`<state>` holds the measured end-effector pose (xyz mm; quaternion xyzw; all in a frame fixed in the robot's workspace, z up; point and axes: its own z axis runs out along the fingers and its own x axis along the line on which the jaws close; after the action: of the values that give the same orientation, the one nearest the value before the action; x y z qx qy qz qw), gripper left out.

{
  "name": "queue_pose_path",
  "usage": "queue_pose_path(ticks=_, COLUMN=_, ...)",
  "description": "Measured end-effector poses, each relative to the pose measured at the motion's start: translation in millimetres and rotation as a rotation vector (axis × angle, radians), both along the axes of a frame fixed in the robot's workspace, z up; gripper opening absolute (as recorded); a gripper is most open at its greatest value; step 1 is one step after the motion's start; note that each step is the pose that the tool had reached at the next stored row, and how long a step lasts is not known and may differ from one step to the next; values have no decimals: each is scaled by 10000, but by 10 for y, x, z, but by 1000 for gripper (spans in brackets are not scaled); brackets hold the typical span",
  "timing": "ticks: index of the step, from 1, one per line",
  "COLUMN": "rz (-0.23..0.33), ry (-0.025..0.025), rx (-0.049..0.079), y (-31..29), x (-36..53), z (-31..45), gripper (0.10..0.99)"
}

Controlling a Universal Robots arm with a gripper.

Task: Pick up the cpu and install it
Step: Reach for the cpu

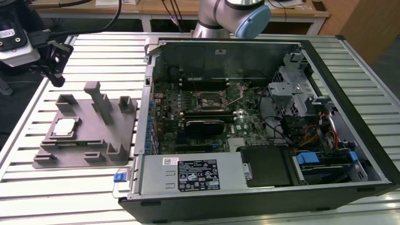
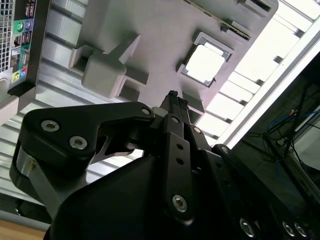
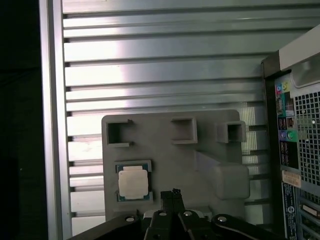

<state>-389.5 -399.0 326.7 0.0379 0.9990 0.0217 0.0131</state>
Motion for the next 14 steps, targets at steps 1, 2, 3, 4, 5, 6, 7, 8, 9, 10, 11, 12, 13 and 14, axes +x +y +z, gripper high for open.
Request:
queue_pose_path(ticks=1, rz=0, ry=0, rx=0, y=0, x=-9, z=-7, gripper=106)
queue_pose_path(ticks=2, rz=0, ry=0, rx=0, y=0, x=-18, z=-15, gripper=106)
queue_pose_path(ticks=3, rz=0, ry=-2, rx=1, y=0, x=-27, z=-23, gripper=106)
queue_pose_path(ticks=4, rz=0, ry=-2, rx=1, y=0, x=-35, z=-32, gripper=106)
queue_pose_path(ticks=5, rz=0, ry=-3, rx=1, y=0, x=-42, z=-41, gripper=106)
queue_pose_path(ticks=6, rz=0, ry=-2, rx=1, y=0, x=-50, z=-50, gripper=106)
queue_pose_path(ticks=7, rz=0, ry=0, rx=0, y=0, x=-57, z=-58, gripper=106)
queue_pose_path(ticks=8, rz=0, ry=0, rx=0, y=0, x=-64, z=-68, gripper=106)
queue_pose_path(ticks=9, rz=0, ry=1, rx=0, y=0, x=-71, z=-77, gripper=106)
queue_pose_path(ticks=10, rz=0, ry=0, rx=-1, y=0, x=-79, z=-88, gripper=106)
queue_pose_path(ticks=11, rz=-1, ry=0, rx=0, y=0, x=-86, z=-98, gripper=106)
queue_pose_path(ticks=12, rz=0, ry=0, rx=0, y=0, x=-94, z=-109, gripper=106)
queue_pose_path(ticks=13, rz=0, ry=-1, rx=0, y=0, x=-102, z=-120, gripper=106)
queue_pose_path(ticks=14, rz=-1, ry=-1, rx=0, y=0, x=-109, z=-131, gripper=106)
